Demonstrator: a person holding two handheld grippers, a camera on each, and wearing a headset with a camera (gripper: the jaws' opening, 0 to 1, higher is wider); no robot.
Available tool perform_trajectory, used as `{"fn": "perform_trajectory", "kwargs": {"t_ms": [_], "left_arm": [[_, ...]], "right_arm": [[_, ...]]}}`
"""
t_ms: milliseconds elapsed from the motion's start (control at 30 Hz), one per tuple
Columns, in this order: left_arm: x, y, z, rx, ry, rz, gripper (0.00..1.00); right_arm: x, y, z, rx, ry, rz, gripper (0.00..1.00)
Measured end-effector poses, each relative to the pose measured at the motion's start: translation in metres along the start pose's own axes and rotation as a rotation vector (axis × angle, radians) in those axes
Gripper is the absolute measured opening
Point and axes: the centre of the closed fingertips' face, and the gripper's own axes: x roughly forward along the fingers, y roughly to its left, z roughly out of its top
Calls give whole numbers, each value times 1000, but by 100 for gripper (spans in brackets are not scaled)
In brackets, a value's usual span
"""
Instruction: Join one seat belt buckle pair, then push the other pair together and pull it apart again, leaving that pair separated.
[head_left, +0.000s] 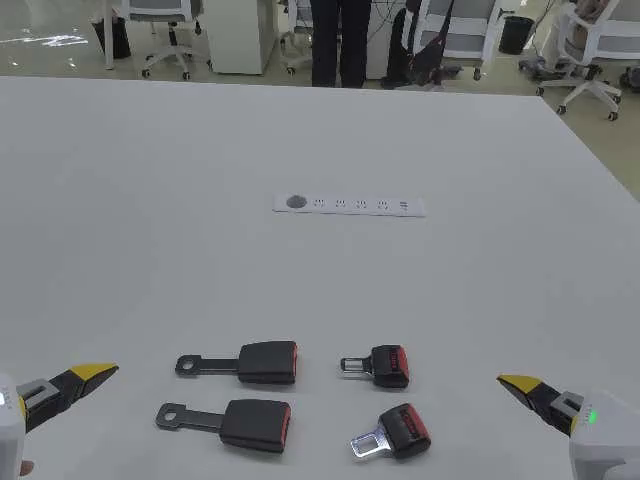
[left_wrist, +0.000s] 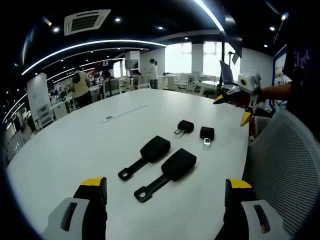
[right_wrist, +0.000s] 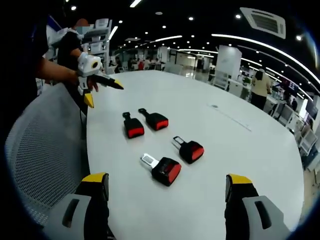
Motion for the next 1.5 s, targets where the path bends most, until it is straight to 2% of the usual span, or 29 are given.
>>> {"fn": "perform_trajectory", "kwargs": {"t_ms": [833, 1167, 1500], "left_arm": [[-1, -3, 4, -2, -10, 5, 100], [-2, 1, 1, -3, -12, 4, 100], [-1, 0, -1, -2, -9, -1, 100]], "right_arm": [[-2, -1, 1, -12, -1, -1, 99], [-3, -2, 0, -17, -1, -2, 99], [-4, -3, 0, -21, -1, -2, 99]]}}
